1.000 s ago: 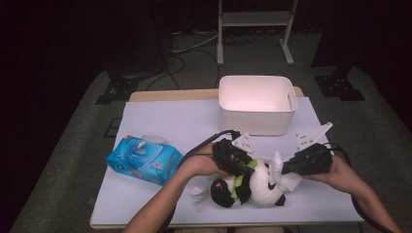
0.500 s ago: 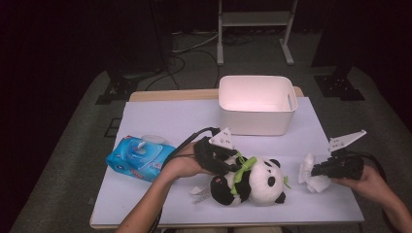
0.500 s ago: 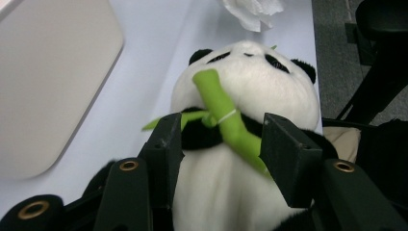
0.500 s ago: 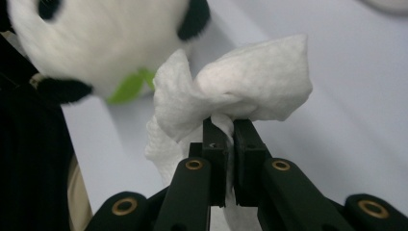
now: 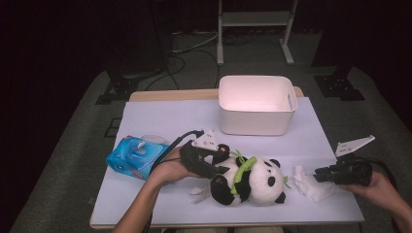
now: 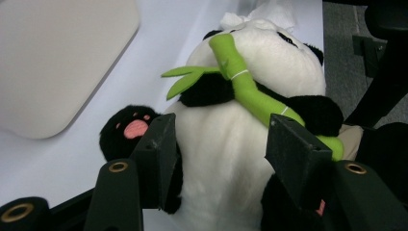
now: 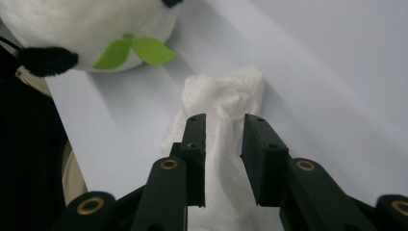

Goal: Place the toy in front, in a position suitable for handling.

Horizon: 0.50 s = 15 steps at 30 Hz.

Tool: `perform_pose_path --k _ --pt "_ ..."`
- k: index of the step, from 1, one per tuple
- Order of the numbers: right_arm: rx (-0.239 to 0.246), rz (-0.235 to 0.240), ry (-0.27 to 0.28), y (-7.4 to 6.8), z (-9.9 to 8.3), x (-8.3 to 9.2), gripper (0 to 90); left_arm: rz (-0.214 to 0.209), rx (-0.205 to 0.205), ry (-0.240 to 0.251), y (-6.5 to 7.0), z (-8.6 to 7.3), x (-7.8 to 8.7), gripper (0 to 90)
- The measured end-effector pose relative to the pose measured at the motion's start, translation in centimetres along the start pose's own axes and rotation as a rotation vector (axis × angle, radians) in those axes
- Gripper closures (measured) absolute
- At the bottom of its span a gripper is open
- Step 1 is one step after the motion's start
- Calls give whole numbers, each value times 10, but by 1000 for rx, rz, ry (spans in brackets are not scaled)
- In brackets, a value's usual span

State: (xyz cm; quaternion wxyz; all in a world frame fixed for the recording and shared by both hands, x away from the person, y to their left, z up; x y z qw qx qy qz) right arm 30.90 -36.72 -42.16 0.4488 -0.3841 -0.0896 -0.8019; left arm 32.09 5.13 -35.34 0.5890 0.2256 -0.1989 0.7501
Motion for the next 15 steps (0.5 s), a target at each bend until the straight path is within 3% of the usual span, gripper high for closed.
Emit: perform_pose_path --k 7,15 --pt "39 22 52 -4 26 0 654 23 35 5 -5 -12 9 408" --pt "116 56 48 -11 67 -12 590 61 63 22 -11 -25 21 368"
Point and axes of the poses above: each handheld gripper's, and its own axes: x roughly backward along the jaws, z roughly out of its top, y roughly to its right, the point moved 3 cm from there along -x, roughly forward along the jaws, and after that the axes turned 7 degrees about y, right-handed, at the moved point
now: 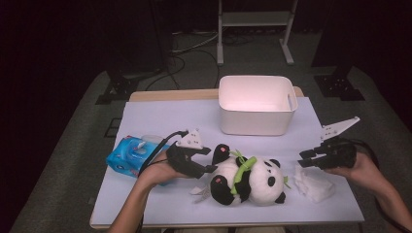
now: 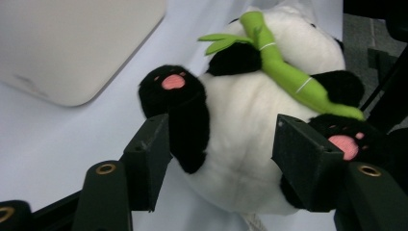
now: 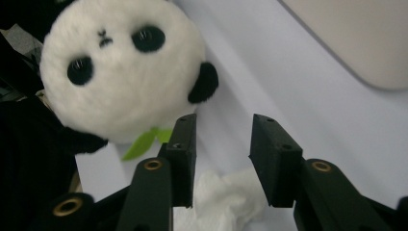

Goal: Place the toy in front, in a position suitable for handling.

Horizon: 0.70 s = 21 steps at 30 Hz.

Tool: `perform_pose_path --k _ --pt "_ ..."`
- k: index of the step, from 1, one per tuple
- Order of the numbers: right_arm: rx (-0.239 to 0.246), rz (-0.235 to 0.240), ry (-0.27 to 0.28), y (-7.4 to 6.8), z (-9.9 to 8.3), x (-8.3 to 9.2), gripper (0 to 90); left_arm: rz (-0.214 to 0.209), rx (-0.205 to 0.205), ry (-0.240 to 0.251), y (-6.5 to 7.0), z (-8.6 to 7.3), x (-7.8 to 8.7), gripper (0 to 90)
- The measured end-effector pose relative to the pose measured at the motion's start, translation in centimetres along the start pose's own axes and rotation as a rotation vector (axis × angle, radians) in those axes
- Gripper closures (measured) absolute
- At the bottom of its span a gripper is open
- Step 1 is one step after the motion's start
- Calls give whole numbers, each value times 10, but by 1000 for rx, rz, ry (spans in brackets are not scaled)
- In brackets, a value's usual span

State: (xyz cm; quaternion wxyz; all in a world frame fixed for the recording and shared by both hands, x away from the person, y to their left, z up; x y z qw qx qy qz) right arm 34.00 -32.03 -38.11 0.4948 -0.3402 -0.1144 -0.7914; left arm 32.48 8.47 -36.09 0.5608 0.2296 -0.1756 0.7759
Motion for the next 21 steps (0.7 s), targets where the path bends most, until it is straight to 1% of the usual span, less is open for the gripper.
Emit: perform_pose_path --k 3,7,12,14,18,21 --pt "32 12 7 0 16 -4 578 13 20 -2 -4 -7 3 352" --pt "63 29 16 1 34 -10 558 28 22 -21 -6 -14 4 317" --pt "95 41 17 3 54 -18 536 43 25 -14 -9 -18 11 293" --pt "99 51 21 3 63 -20 527 52 34 -11 -8 -19 14 287" --pt "116 56 16 3 77 -24 512 59 32 -16 -8 -22 18 272" --pt "128 58 10 1 82 -28 503 57 31 -25 -8 -25 18 260"
Point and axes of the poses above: each handheld gripper's, and its own axes: x roughly backward along the jaws, z roughly out of its top, y roughly to its right, the point moved 3 cm from there along -x, roughly forward along the jaws, and after that the axes turned 7 degrees about y, right-handed, at the moved point
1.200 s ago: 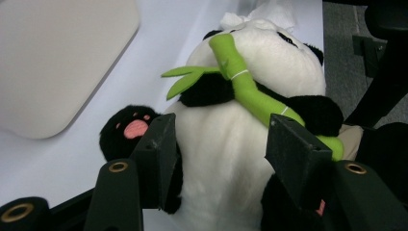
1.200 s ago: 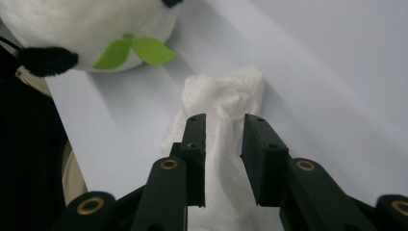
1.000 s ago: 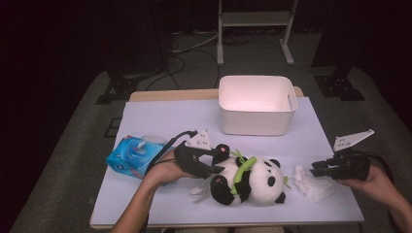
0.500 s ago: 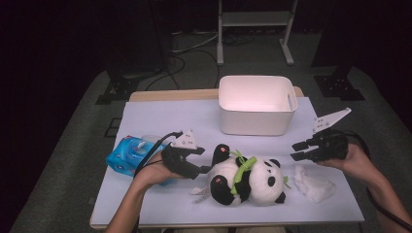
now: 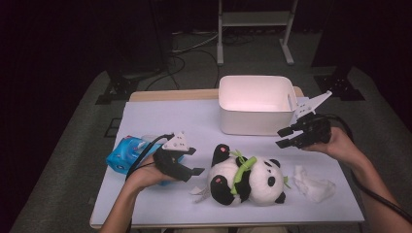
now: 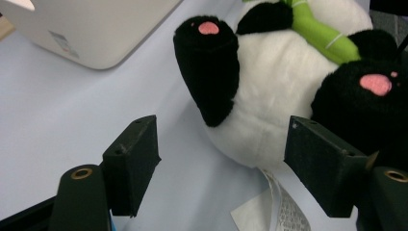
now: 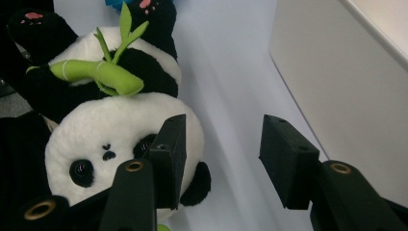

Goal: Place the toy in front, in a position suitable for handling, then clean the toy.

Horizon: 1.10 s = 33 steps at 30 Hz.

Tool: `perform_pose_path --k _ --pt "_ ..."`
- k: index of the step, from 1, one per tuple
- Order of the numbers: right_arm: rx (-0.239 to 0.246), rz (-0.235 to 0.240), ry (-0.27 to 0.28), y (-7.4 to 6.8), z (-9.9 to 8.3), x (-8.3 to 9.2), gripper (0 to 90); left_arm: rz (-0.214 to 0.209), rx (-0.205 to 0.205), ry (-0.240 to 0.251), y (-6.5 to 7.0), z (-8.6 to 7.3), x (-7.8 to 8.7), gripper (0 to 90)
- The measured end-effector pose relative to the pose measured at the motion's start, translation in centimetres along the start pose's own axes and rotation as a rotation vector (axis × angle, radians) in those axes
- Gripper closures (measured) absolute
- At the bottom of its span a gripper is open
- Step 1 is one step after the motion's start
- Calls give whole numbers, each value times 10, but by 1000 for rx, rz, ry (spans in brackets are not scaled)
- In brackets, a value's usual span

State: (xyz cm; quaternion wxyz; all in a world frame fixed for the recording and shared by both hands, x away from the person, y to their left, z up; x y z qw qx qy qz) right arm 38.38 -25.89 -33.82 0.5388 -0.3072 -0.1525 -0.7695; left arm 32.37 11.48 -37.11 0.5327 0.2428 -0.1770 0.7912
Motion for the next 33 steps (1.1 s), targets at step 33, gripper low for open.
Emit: perform_pose_path --k 33 --pt "65 32 -38 4 28 -17 476 21 17 -16 -4 -12 4 211"
Point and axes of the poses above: each handheld gripper's, and its own axes: x roughly backward along the jaws, z roughly out of its top, y roughly to its right, the point moved 3 cm from there along -x, roughly forward along the jaws, and after that the axes turned 7 degrees about y, right-handed, at the moved point
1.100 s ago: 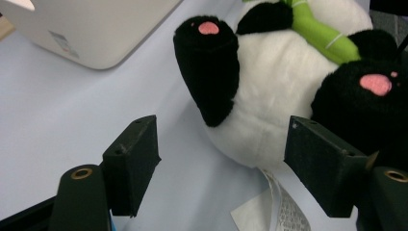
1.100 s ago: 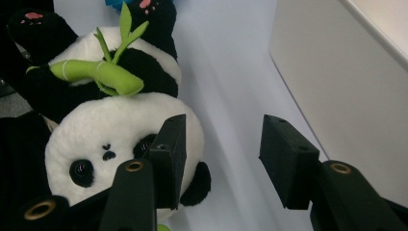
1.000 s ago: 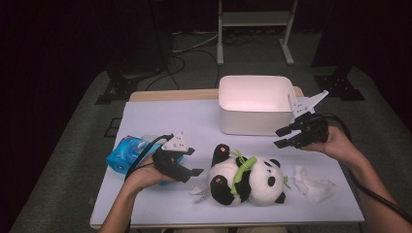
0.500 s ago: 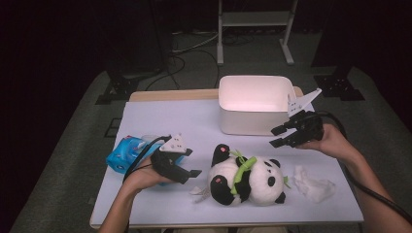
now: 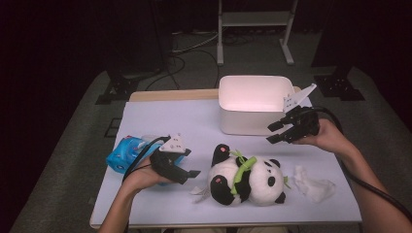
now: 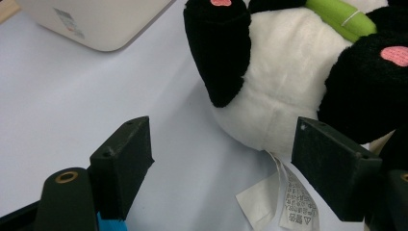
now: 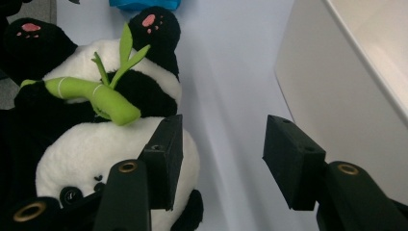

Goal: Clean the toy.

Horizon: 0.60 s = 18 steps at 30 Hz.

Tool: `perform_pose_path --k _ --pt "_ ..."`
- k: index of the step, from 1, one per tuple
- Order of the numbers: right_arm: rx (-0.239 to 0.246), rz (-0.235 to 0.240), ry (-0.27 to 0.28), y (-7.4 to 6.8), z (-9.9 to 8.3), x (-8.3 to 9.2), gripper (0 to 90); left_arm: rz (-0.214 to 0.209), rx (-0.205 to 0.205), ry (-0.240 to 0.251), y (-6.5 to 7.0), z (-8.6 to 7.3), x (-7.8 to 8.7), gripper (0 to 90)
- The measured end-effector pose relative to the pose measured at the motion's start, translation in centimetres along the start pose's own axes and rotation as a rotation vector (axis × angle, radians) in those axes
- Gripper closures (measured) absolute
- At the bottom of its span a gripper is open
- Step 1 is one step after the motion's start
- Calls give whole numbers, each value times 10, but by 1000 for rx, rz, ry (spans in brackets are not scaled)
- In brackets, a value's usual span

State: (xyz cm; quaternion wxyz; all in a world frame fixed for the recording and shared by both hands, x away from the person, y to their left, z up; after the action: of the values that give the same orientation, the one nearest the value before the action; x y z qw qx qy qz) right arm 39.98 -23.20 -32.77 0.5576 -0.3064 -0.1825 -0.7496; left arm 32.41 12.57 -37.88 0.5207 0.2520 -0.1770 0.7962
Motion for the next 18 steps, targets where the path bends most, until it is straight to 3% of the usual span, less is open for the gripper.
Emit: perform_pose_path --k 18 --pt "44 12 -39 26 33 -14 483 16 -4 -7 -6 -2 2 193"
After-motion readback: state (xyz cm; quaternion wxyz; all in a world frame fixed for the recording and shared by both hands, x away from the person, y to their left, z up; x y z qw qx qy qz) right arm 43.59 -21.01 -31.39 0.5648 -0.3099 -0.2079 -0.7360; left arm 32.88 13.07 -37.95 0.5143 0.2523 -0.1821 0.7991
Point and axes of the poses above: each handheld gripper's, and its own axes: x roughly backward along the jaws, z roughly out of its top, y roughly to its right, the point moved 3 cm from there along -x, roughly forward along the jaws, and after that the axes turned 7 degrees about y, right-handed, at the moved point
